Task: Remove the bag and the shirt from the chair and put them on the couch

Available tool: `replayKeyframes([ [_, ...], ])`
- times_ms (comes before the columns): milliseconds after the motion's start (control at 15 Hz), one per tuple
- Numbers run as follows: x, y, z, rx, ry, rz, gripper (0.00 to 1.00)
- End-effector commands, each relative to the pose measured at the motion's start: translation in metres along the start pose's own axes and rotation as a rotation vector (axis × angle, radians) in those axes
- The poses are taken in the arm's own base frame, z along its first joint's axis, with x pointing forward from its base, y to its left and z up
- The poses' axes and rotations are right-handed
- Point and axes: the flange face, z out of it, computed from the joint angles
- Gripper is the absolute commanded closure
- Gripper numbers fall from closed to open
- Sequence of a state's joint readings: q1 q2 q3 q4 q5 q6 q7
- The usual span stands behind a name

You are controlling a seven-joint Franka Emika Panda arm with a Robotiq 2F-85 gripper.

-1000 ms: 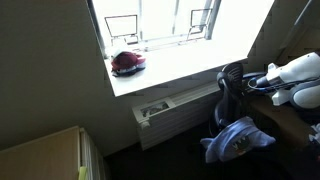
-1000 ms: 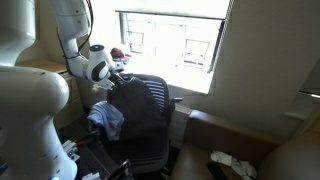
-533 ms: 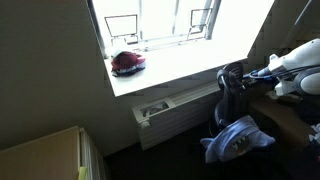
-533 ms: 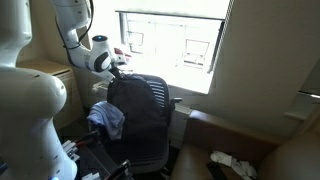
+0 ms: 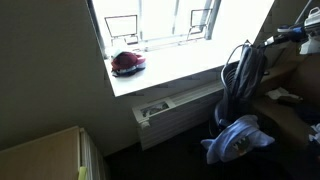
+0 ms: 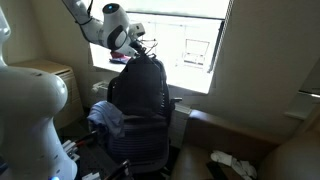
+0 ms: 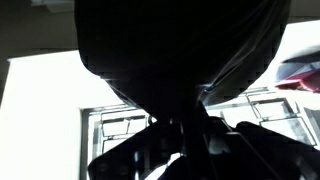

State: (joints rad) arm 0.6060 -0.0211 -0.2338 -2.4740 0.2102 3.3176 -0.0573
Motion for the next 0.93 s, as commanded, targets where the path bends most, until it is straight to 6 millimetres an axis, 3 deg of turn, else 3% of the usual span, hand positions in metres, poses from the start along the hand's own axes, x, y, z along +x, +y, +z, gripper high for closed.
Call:
replayKeyframes([
  [0, 0.042, 0.069, -0.048, -0.097, 0.149, -0.050, 0.99],
  [267, 0.073, 0.148, -0.120, -0.261, 0.253, -0.064, 0.99],
  [467, 0.090, 0.183, -0.185, -0.394, 0.329, -0.068, 0.99],
  [667, 0.103, 0.198, -0.247, -0.529, 0.376, -0.061, 0.99],
  [867, 0.122, 0.191, -0.311, -0.681, 0.427, -0.069, 0.99],
])
